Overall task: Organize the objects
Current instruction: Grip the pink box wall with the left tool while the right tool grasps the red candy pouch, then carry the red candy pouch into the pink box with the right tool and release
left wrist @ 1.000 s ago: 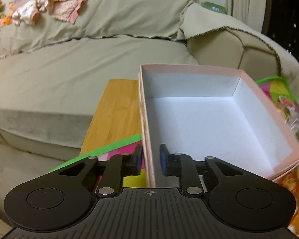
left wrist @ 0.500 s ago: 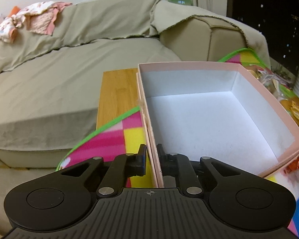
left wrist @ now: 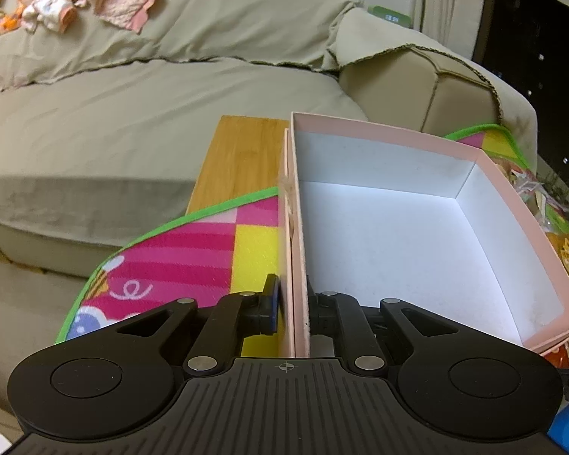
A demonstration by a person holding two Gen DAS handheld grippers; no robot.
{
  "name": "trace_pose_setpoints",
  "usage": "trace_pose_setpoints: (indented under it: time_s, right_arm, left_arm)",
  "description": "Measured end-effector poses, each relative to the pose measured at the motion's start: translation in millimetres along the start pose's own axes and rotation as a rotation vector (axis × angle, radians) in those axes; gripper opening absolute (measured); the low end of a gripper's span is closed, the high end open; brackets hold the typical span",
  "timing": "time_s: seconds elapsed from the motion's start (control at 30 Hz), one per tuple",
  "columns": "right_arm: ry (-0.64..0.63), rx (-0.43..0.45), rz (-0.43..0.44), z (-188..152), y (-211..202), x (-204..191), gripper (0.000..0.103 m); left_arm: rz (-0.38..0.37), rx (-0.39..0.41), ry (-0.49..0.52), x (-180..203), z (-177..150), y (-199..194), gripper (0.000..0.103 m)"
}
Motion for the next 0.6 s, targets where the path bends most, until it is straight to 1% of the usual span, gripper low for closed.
trace_pose_setpoints:
  time_s: [0.07,0.13,0.2,0.27,0.4,0.43,0.53,0.6]
  right_arm:
    - [0.011,-0.006,0.001,1,-3,2,0.093]
    - [0.02,-0.018,-0.009,-2,-9,4,0.091]
    - [0.029,-0.029,-0.04,-8,-15,9,0.089]
    - [0.028,-0.02,-0.075,-17,-25,12,0.084]
    - [-0.001,-0.021,-0.19,-30,-47,15,0.081]
    - [0.004,-0.02,-0.204,-32,-53,16,0.08]
    - [0.041,-0.014,-0.205,-32,-74,19,0.08]
    - [0.041,0.012,-0.204,-23,-90,15,0.08]
  left_arm:
    - [0.001,-0.001,-0.012,1,-1,-1,0.012]
    - [0.001,0.002,-0.026,2,-2,-1,0.012]
    - [0.005,0.009,-0.033,3,-4,-2,0.012]
    - [0.004,0.012,-0.036,4,-5,-2,0.012]
    - [0.005,0.013,-0.037,7,-7,-3,0.012]
    - [0.007,0.014,-0.035,9,-7,-4,0.012]
    - [0.01,0.014,-0.03,11,-8,-5,0.012]
    - [0.009,0.015,-0.031,11,-8,-4,0.012]
Point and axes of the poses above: each gripper's, at about its wrist camera, not at the fingertips, and y roughly the way its jaws point, x to its right, z to its top, the point moved 1 cm from there along y, roughly the way its jaws point, and after that the axes turned 4 degrees about z, right-handed, at the moved point
